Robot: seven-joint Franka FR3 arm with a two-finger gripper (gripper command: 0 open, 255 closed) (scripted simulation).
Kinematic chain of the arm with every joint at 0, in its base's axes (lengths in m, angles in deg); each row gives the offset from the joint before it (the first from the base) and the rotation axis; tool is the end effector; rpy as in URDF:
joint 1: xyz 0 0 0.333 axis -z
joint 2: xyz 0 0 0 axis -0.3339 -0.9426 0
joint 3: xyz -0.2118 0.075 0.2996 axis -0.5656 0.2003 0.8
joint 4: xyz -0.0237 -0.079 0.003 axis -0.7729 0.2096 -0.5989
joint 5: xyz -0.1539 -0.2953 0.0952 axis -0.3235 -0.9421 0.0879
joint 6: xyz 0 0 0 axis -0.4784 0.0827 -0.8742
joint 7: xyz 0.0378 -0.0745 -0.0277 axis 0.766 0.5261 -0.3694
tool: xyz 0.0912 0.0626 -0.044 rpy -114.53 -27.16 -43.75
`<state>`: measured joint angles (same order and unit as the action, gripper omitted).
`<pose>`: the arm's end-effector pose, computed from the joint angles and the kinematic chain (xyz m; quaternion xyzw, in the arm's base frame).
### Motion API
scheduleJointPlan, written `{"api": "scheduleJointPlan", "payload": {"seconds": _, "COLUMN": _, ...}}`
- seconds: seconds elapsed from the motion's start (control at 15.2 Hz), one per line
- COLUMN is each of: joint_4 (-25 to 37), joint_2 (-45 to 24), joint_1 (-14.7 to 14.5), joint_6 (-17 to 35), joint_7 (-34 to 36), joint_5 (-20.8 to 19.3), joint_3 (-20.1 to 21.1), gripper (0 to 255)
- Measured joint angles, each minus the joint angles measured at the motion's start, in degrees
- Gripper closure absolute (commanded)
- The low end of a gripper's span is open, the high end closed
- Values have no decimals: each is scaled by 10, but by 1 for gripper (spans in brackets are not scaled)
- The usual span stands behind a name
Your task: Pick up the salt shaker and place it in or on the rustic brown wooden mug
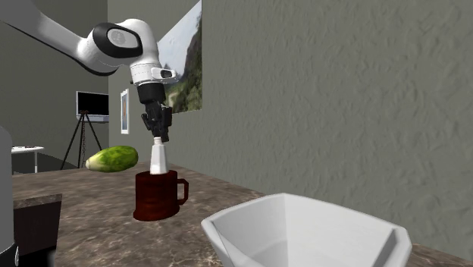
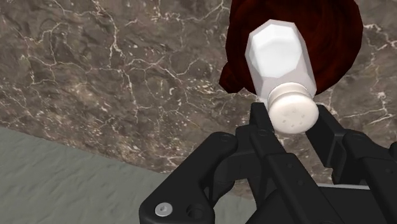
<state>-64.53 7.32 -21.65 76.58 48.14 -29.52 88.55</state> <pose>0.2495 0.0145 0.5384 0.9938 0.0579 0.0796 0.0521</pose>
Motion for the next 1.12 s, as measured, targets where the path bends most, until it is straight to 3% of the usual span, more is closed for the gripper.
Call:
{"api": "scheduleJointPlan", "payload": {"seconds": 0.46, "joint_4": -11, "joint_2": -1, "joint_1": 0, "joint_6": 12, "joint_7": 1, "joint_5": -1, "joint_3": 0, "gripper": 255}}
{"api": "scheduleJointPlan", "payload": {"seconds": 0.53, "joint_4": -11, "joint_2": -1, "joint_1": 0, "joint_6": 12, "joint_7": 1, "joint_5": -1, "joint_3": 0, "gripper": 0}}
{"api": "scheduleJointPlan", "payload": {"seconds": 0.92, "joint_4": -11, "joint_2": -1, "joint_1": 0, "joint_6": 12, "joint_7": 1, "joint_5": -1, "joint_3": 0, "gripper": 0}}
{"api": "scheduleJointPlan", "payload": {"seconds": 1.12, "joint_4": 22, "joint_2": 10, "joint_1": -2, "joint_6": -31, "joint_7": -1, "joint_5": 2, "joint_3": 2, "gripper": 0}}
